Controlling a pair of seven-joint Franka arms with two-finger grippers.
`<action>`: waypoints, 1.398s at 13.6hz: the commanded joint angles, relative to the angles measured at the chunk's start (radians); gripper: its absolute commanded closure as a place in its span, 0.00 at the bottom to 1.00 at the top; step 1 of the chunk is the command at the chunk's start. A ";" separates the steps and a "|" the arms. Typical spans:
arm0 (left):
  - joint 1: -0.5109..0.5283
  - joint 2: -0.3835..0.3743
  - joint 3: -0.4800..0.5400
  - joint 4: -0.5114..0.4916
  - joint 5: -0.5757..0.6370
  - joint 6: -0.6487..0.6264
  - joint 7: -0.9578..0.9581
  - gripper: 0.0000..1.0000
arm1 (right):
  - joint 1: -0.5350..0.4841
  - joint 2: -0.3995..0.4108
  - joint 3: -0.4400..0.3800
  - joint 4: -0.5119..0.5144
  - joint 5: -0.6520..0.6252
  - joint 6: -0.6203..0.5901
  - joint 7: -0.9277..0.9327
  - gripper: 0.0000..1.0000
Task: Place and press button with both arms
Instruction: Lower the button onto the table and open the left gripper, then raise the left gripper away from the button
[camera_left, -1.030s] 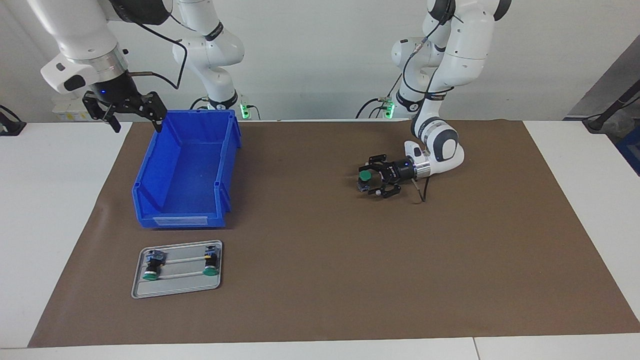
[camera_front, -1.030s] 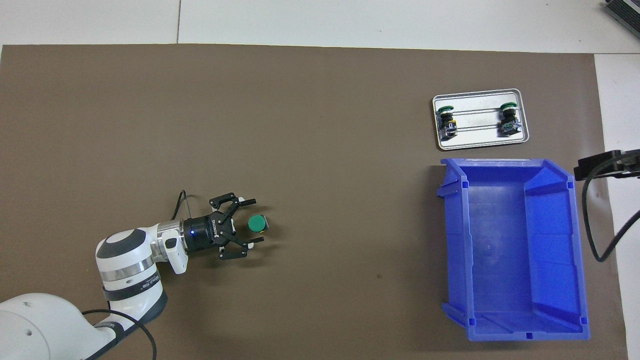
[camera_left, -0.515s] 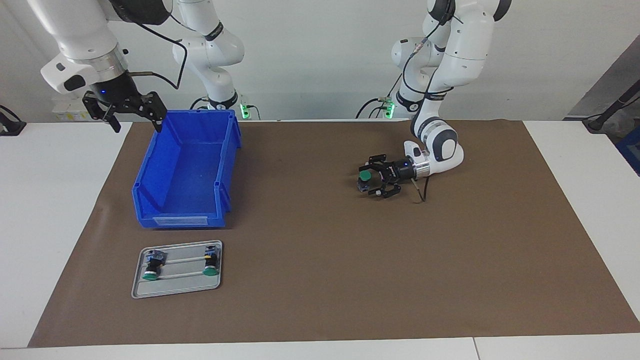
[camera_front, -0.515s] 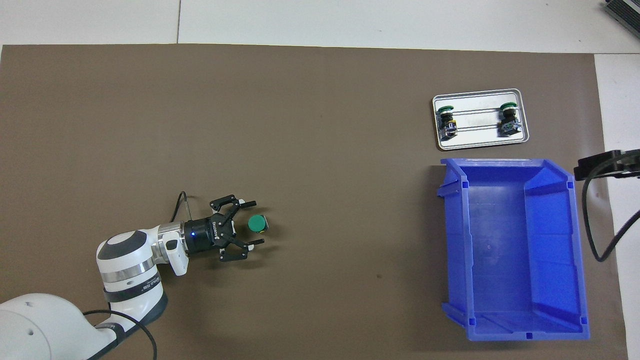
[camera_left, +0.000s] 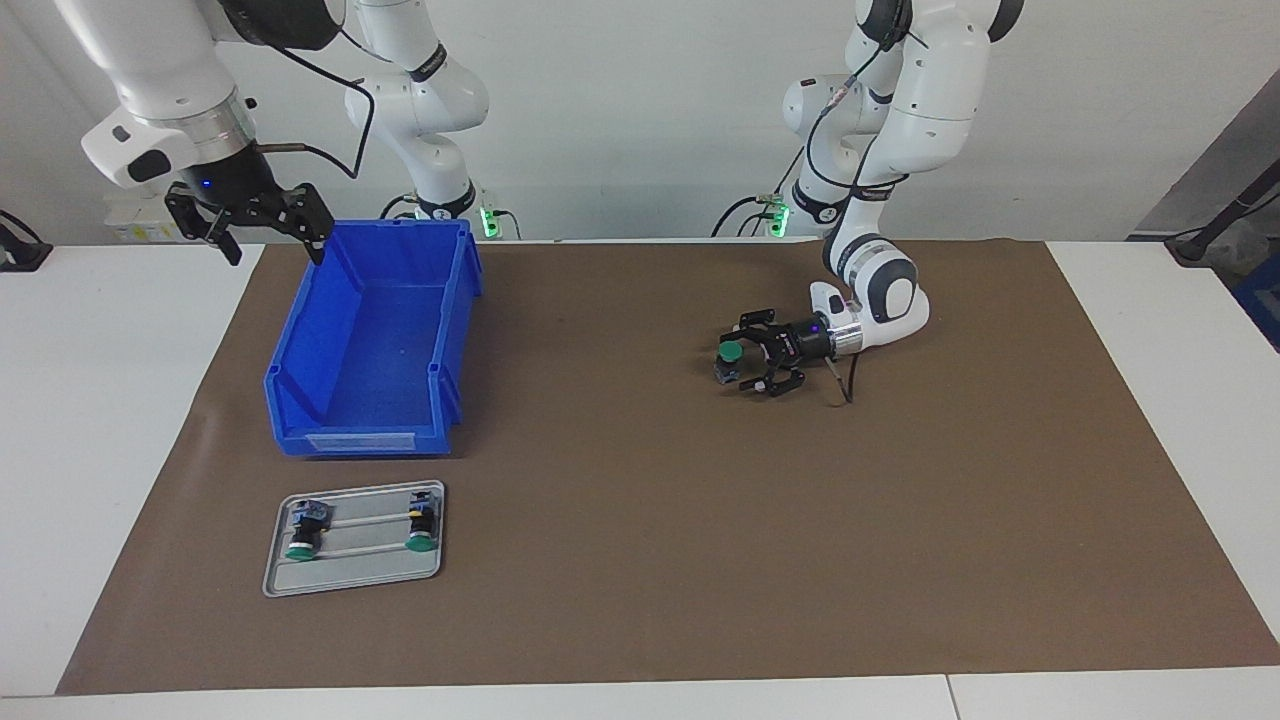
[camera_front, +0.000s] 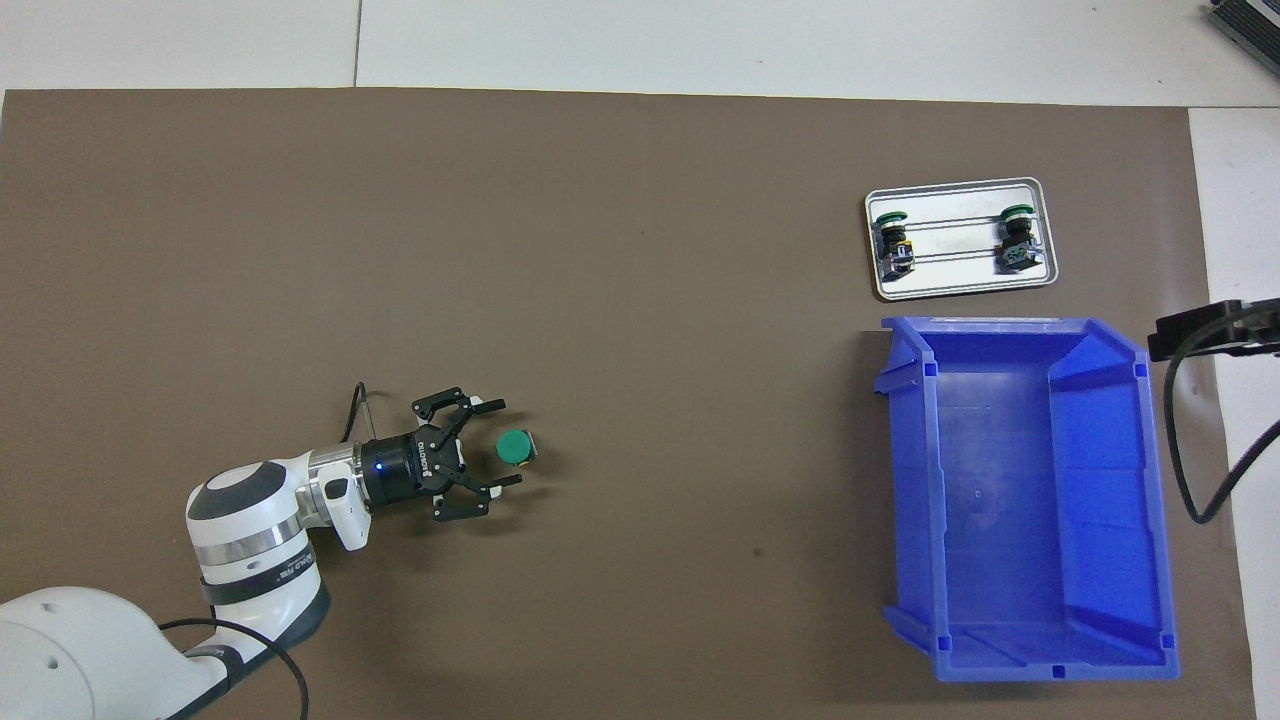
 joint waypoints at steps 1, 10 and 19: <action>0.031 -0.015 0.004 -0.037 0.001 -0.027 0.014 0.01 | -0.011 0.000 0.005 -0.001 0.008 -0.003 -0.023 0.00; 0.151 -0.030 0.007 0.086 0.143 -0.012 -0.295 0.04 | -0.011 0.000 0.005 -0.001 0.009 -0.003 -0.023 0.00; 0.094 -0.105 0.006 0.357 0.557 0.133 -1.064 0.14 | -0.011 0.000 0.005 -0.001 0.008 -0.003 -0.023 0.00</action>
